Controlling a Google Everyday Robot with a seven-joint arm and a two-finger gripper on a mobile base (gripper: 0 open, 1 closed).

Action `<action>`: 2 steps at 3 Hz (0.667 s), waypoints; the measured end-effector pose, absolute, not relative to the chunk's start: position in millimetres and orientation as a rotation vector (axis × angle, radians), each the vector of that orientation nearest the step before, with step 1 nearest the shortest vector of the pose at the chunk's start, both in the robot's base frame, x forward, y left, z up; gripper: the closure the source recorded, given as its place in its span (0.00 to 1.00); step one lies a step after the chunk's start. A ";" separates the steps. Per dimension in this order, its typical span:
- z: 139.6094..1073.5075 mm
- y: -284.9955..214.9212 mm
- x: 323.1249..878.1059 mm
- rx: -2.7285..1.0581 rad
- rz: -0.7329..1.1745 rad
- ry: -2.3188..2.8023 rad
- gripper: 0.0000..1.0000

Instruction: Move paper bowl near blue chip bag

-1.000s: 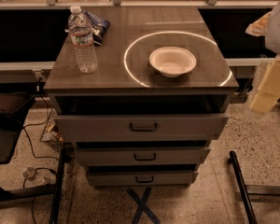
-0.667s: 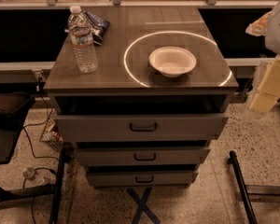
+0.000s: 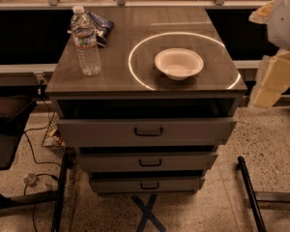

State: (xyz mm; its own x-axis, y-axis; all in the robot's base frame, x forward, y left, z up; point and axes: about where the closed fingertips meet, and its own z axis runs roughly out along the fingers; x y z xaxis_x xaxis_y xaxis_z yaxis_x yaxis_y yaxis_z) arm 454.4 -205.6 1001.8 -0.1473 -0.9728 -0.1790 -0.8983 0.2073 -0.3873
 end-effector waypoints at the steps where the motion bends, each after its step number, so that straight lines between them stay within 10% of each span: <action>1: 989.9 -206.3 480.0 -1.776 -0.264 2.010 0.00; 2: 974.0 -203.9 503.9 -1.828 -0.258 1.907 0.00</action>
Offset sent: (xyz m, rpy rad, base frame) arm 0.0807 0.0037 -0.0504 0.0405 -0.1193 0.2497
